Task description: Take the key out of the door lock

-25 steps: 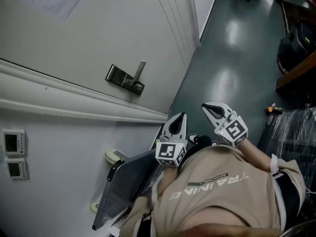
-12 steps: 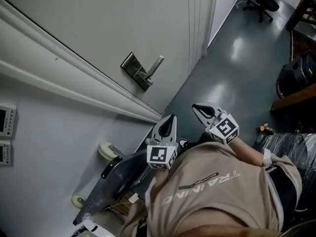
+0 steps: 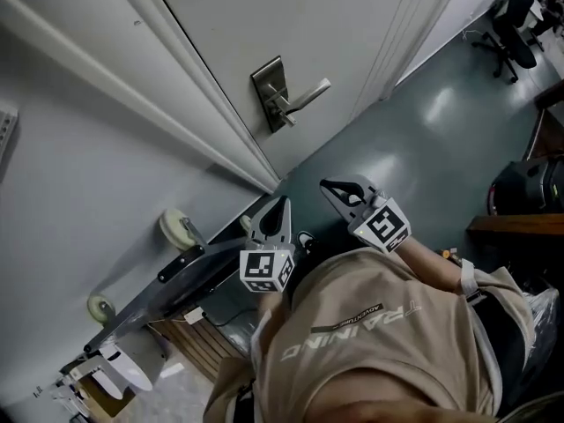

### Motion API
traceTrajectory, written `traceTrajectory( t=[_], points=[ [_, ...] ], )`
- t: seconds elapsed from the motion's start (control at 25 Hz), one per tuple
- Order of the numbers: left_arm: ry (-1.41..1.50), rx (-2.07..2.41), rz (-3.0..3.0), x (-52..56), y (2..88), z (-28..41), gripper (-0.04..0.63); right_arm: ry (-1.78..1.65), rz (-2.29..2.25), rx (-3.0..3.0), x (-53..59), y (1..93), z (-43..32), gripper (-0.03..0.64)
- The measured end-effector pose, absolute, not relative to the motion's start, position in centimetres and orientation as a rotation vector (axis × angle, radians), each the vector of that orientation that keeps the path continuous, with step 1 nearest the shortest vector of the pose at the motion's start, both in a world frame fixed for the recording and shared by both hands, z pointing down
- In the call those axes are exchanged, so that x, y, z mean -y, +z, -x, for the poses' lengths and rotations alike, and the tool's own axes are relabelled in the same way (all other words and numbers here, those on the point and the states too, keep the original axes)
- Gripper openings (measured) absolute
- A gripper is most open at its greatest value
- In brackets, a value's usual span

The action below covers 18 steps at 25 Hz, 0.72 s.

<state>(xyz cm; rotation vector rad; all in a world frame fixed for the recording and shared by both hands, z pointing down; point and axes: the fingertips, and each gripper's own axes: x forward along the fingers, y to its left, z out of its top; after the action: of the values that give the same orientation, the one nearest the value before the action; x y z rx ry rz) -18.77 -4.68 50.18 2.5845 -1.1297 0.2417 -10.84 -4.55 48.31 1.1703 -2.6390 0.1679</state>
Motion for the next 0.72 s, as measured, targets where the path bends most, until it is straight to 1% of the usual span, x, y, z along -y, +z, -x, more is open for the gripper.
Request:
traceTrajectory(
  t=[0.12, 0.28, 0.44, 0.56, 0.64, 0.72],
  points=[
    [0.261, 1.207, -2.599, 5.8, 49.3, 18.1, 0.006, 0.158, -1.095, 2.659, 4.4, 49.1, 10.1, 0.015],
    [0.27, 1.268, -2.606, 6.4, 47.8, 15.0, 0.006, 0.082, -0.981, 2.666, 6.0, 50.0, 8.0, 0.015],
    [0.315, 1.321, -2.563, 6.7, 47.5, 11.6, 0.006, 0.086, -0.901, 2.756, 8.6, 48.5, 5.5, 0.015],
    [0.406, 1.402, -2.518, 8.1, 47.4, 11.0, 0.006, 0.046, -0.836, 2.82, 10.5, 47.0, 3.5, 0.015],
    [0.377, 1.442, -2.465, 9.3, 47.1, 10.4, 0.006, 0.028, -0.817, 2.838, 11.8, 47.1, 1.5, 0.015],
    [0.264, 1.444, -2.401, 10.0, 46.9, 9.1, 0.006, 0.058, -0.817, 2.851, 13.0, 47.8, -0.7, 0.015]
  ],
)
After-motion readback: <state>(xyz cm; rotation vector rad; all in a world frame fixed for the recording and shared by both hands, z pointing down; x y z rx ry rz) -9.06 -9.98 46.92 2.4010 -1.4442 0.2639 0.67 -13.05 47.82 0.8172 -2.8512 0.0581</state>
